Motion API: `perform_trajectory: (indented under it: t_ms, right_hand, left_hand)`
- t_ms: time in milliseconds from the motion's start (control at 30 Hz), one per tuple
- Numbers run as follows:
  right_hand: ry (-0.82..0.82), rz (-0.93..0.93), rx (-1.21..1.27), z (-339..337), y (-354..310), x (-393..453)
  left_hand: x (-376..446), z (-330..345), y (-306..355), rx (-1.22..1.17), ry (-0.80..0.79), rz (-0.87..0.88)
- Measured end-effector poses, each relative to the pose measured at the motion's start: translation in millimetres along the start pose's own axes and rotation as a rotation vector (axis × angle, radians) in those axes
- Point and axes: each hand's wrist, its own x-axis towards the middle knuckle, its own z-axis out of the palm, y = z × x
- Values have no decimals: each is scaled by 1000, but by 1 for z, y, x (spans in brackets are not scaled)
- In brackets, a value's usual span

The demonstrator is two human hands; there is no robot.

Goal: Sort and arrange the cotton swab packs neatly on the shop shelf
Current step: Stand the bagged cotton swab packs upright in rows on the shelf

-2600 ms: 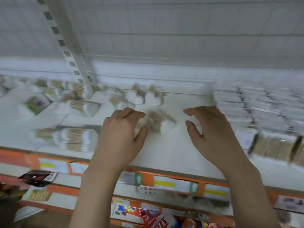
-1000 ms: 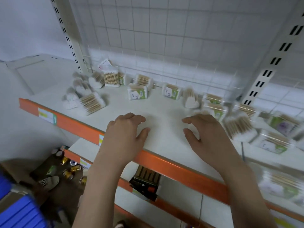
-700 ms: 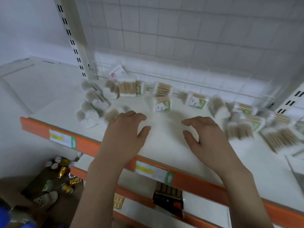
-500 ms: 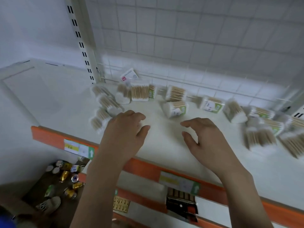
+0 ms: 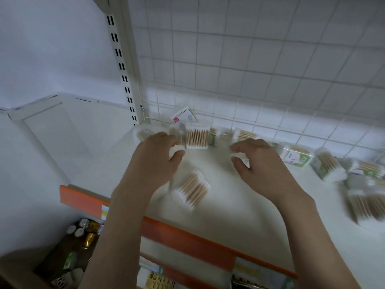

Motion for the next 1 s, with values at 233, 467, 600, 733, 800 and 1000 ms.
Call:
perform_trajectory:
  t_ms: [233,467,600,733,800,1000]
  right_hand:
    - [-78,-53,-132,13,1,90]
    - [-204,-67,-221,36,0,134]
    - [-236,-89,-243,52,-1,142]
    - [-237,-96,-237,62,0,141]
    - [-233,-92,-213,66,0,139]
    - [-190,-82,-100,53,-2,132]
  left_hand:
    - [101,2,-30,89,-92,11]
    - [162,30,-60,236,-271,-88]
    - [171,47,-66,146,-293,-107]
    - [173,57,-70,73,-272,-92]
    - [172,59,-71,22,-235,-101]
    - [163,52,-61,-35,-152,-68]
